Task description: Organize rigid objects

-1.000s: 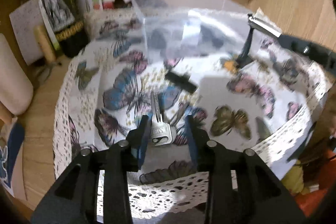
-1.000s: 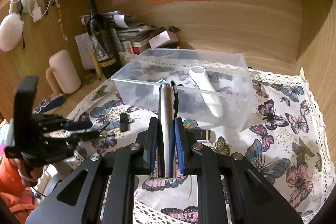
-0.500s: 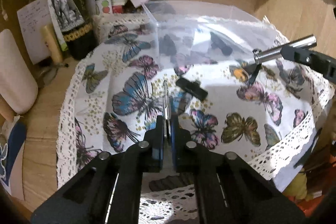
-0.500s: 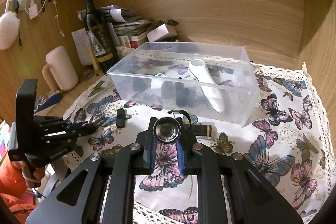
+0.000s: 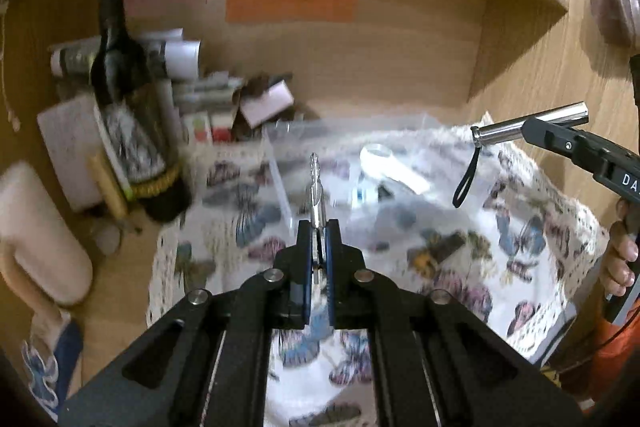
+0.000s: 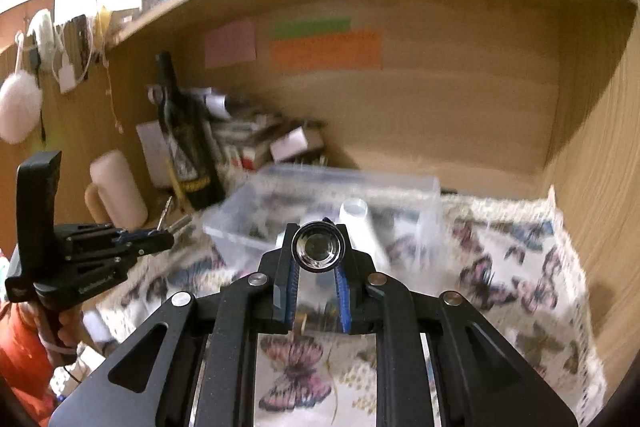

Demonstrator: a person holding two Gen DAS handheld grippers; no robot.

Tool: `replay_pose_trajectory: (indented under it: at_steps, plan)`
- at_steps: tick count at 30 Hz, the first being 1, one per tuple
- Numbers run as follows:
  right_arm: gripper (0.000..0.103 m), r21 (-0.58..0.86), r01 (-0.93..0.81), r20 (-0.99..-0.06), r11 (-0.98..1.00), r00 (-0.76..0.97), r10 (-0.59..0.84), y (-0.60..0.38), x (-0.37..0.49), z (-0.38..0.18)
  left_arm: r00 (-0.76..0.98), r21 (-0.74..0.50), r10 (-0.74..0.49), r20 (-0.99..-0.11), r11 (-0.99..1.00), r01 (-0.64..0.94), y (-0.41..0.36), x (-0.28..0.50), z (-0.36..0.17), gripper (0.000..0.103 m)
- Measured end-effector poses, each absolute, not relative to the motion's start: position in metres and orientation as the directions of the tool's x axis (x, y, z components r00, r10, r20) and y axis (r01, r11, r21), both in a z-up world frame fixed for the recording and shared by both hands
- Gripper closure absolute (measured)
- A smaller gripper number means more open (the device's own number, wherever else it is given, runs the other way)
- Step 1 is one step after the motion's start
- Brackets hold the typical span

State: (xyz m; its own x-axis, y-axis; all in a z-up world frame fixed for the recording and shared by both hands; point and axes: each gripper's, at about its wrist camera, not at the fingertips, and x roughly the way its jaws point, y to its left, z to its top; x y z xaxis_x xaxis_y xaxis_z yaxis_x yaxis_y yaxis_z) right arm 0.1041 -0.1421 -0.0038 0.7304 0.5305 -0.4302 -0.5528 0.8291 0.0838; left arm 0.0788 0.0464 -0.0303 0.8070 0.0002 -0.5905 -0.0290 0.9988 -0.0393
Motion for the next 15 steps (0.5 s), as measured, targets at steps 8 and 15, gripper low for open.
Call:
replay_pose_trajectory:
  at_steps: [8, 15]
  plan:
    - [0.089, 0.052, -0.551, -0.419, 0.833, 0.745, 0.519, -0.121, 0.139, 0.004, 0.811, -0.021, -0.01, -0.585, 1.0, -0.003, 0.043, 0.12, -0.019, 0.098]
    - [0.089, 0.053, -0.546, -0.531, 0.836, 0.694, 0.487, -0.09, 0.188, -0.03, 0.743, -0.037, -0.037, -0.668, 0.999, 0.017, 0.044, 0.17, -0.048, 0.098]
